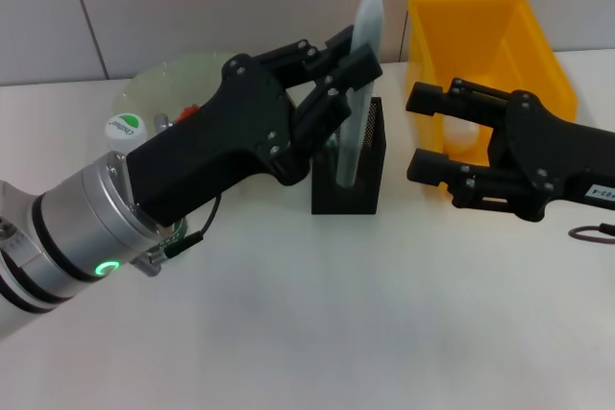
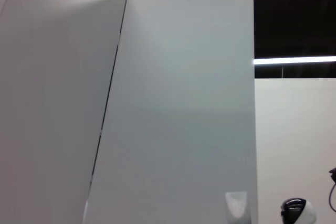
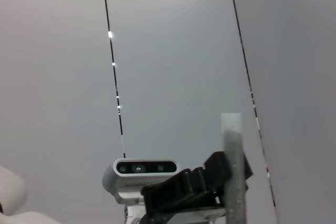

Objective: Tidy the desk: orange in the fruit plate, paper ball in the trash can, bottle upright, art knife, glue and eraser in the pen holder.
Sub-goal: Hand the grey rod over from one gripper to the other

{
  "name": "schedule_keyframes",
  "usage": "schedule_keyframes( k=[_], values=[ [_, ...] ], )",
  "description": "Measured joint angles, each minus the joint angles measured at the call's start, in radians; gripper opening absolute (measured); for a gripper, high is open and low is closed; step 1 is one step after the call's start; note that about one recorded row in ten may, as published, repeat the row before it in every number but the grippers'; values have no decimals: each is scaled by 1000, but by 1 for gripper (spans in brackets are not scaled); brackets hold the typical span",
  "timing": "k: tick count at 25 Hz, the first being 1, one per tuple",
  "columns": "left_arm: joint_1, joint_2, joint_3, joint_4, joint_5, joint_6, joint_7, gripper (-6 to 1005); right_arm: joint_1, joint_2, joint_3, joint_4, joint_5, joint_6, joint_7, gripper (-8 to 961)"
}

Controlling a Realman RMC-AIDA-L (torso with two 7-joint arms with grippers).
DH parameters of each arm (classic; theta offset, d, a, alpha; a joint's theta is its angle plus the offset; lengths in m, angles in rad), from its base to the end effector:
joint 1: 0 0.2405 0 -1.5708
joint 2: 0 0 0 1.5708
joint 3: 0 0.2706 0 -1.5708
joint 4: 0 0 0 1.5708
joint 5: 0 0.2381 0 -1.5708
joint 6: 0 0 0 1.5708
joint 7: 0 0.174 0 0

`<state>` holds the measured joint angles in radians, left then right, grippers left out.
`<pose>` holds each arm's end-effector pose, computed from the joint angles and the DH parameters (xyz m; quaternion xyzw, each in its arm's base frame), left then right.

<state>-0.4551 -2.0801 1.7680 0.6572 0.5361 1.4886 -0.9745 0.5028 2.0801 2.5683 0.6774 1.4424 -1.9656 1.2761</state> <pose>-0.1264 0.3397 -0.0669 -0.8144 -0.0717 -0.5676 0.0965 0.2264 0.3337 0.0288 -0.8817 0.0806 0.4553 0.0934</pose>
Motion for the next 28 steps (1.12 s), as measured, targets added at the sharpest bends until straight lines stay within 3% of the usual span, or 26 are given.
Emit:
schedule_keyframes(
  k=[28],
  values=[
    [-10, 0, 14, -10, -10, 15, 19, 187, 57, 5, -11, -48, 15, 4, -33, 774]
  ],
)
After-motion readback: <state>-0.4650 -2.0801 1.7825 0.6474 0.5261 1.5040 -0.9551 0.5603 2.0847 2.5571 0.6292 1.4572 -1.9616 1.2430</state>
